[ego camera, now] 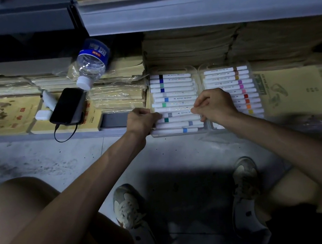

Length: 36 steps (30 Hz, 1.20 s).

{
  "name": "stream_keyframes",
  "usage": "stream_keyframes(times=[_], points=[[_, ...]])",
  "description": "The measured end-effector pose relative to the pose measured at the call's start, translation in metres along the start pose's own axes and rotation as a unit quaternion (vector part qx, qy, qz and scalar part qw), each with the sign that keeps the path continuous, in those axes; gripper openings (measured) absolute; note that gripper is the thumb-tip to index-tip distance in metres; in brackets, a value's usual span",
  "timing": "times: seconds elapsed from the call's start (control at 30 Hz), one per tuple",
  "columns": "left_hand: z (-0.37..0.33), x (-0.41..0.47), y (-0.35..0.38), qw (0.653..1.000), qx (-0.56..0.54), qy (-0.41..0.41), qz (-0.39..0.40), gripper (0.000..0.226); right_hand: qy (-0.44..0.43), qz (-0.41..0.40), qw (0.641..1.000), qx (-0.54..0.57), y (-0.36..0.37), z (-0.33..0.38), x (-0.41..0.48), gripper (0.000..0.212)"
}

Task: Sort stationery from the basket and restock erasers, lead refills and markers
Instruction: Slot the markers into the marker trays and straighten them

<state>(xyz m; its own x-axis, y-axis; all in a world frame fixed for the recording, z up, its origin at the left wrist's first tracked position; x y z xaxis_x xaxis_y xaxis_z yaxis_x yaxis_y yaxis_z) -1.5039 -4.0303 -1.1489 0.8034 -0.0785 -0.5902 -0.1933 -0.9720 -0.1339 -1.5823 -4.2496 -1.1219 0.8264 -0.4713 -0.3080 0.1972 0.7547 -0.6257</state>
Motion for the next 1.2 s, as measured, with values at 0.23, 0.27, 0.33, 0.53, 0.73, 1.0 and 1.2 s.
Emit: stream_keyframes(times=[0.23, 0.27, 0.33, 0.53, 0.73, 1.0, 1.2], points=[[0.001, 0.001, 0.001, 1.0, 0.0, 0.008, -0.008, 0.034, 0.043, 0.016, 0.999, 0.021, -0.003, 0.003, 0.002, 0.016], [0.001, 0.001, 0.001, 1.0, -0.001, 0.009, -0.009, 0.034, 0.05, 0.018, 0.998, 0.018, -0.005, 0.003, 0.004, 0.015], [0.001, 0.0, 0.002, 1.0, -0.003, 0.007, -0.01, 0.033, 0.054, 0.017, 0.998, 0.004, -0.008, 0.003, 0.006, 0.017], [0.001, -0.001, 0.0, 1.0, -0.015, 0.002, 0.006, 0.03, -0.024, 0.038, 0.998, -0.041, -0.012, 0.002, 0.003, 0.017], [0.001, -0.003, -0.002, 0.999, -0.031, -0.014, 0.01, 0.022, -0.197, 0.006, 0.961, -0.195, -0.007, 0.006, -0.003, 0.012], [0.001, -0.004, 0.0, 1.0, -0.023, -0.009, 0.009, 0.031, -0.177, 0.007, 0.971, -0.161, -0.008, 0.009, -0.001, 0.009], [0.002, -0.003, 0.001, 1.0, -0.015, -0.002, -0.005, 0.032, -0.13, 0.008, 0.983, -0.127, -0.009, 0.009, -0.001, 0.01]])
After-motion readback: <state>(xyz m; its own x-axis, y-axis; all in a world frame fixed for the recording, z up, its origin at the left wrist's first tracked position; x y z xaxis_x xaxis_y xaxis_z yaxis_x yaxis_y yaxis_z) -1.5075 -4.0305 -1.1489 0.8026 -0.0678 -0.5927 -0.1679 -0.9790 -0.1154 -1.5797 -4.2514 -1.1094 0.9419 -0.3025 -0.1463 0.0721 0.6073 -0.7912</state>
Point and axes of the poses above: each hand's wrist, its own x-axis towards the middle knuckle, its own y-axis out of the palm, z = x × y, the point moved 4 cm from there along x, towards the middle knuckle, and after that the axes turned 5 degrees about -x, right-handed, at the moved point
